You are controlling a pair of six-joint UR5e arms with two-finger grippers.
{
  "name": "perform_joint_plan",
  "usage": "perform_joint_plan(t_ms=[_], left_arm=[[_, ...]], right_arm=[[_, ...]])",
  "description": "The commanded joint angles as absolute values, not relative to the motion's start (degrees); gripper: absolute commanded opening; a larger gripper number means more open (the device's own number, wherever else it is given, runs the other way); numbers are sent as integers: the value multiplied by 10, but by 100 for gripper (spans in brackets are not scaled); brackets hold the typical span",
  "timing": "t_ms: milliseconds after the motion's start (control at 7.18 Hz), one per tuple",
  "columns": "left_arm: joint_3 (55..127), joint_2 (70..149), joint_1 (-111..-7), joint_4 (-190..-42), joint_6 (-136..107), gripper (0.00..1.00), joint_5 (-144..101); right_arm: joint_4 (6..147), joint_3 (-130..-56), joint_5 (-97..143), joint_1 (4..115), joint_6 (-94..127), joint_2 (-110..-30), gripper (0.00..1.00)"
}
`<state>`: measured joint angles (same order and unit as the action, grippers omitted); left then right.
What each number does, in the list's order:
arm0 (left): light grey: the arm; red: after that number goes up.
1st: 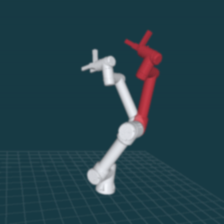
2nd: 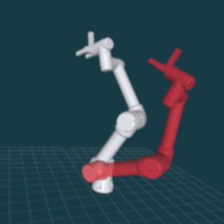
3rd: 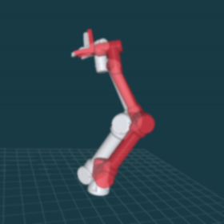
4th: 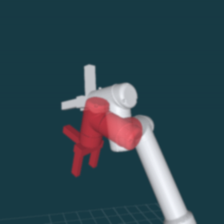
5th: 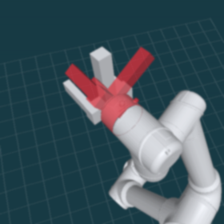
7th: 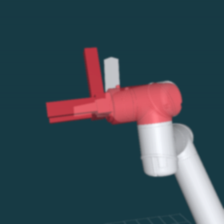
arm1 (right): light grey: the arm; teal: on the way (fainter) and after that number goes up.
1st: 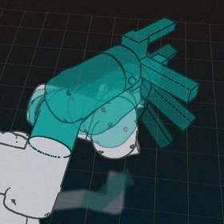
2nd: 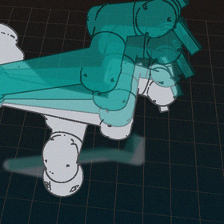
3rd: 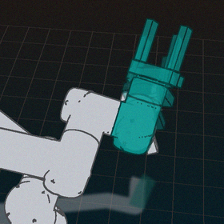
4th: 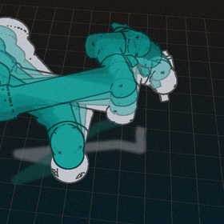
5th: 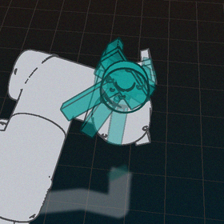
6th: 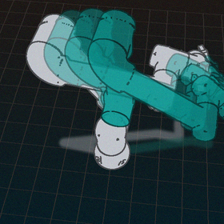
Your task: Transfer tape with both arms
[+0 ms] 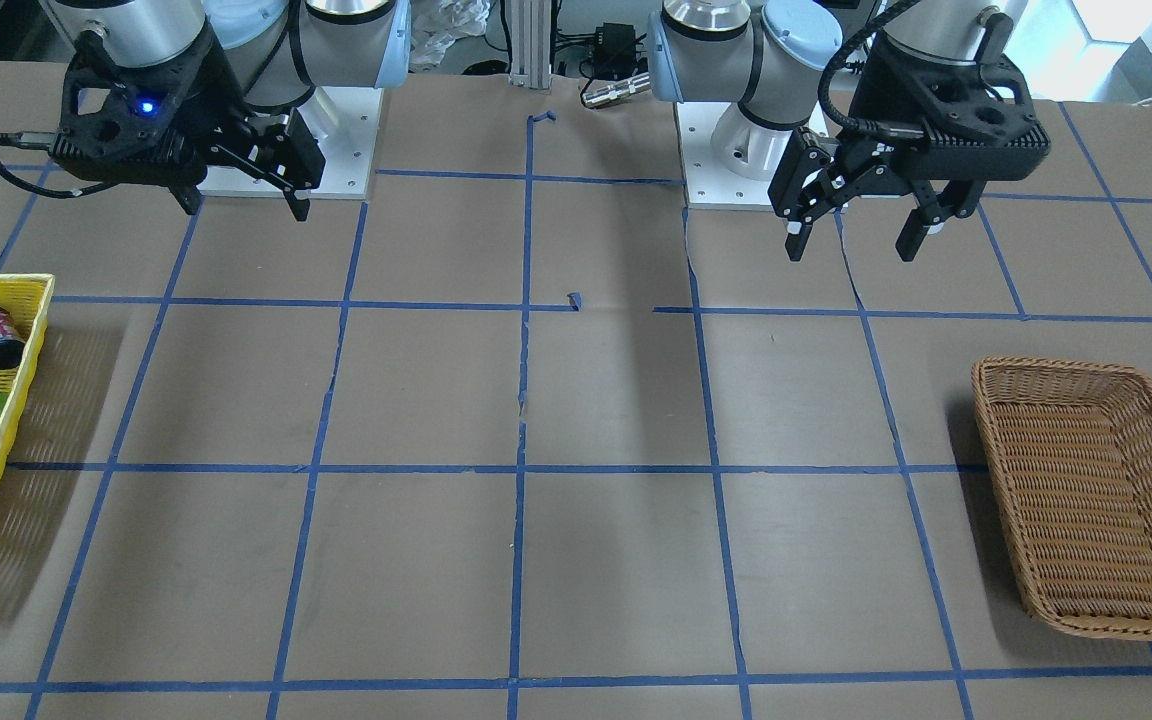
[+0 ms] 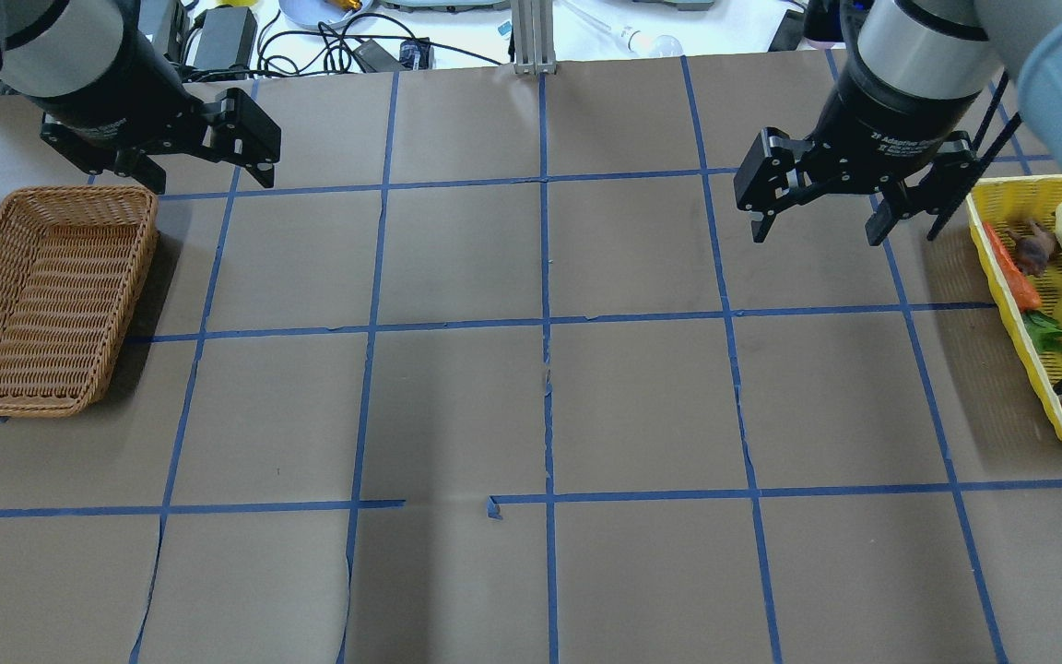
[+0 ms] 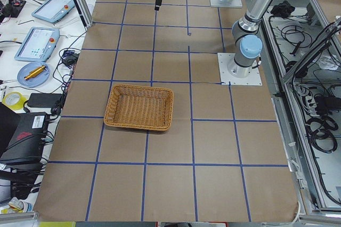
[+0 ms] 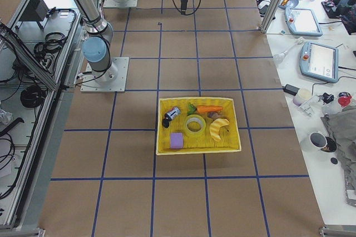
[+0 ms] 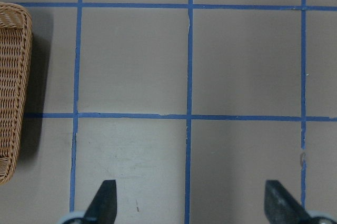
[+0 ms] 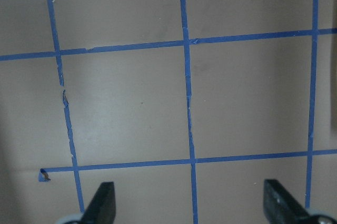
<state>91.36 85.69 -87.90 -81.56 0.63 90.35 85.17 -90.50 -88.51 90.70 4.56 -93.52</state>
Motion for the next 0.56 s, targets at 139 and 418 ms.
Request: perform_joint_plan(t_ms=[139,418], left_arm=[[914,857,-880,-816,6,100,904],[914,857,-879,-816,7,100,904]], right_arm=[[852,-905,-887,907,47,-935,100],[849,-905,-891,906,46,-937,100]])
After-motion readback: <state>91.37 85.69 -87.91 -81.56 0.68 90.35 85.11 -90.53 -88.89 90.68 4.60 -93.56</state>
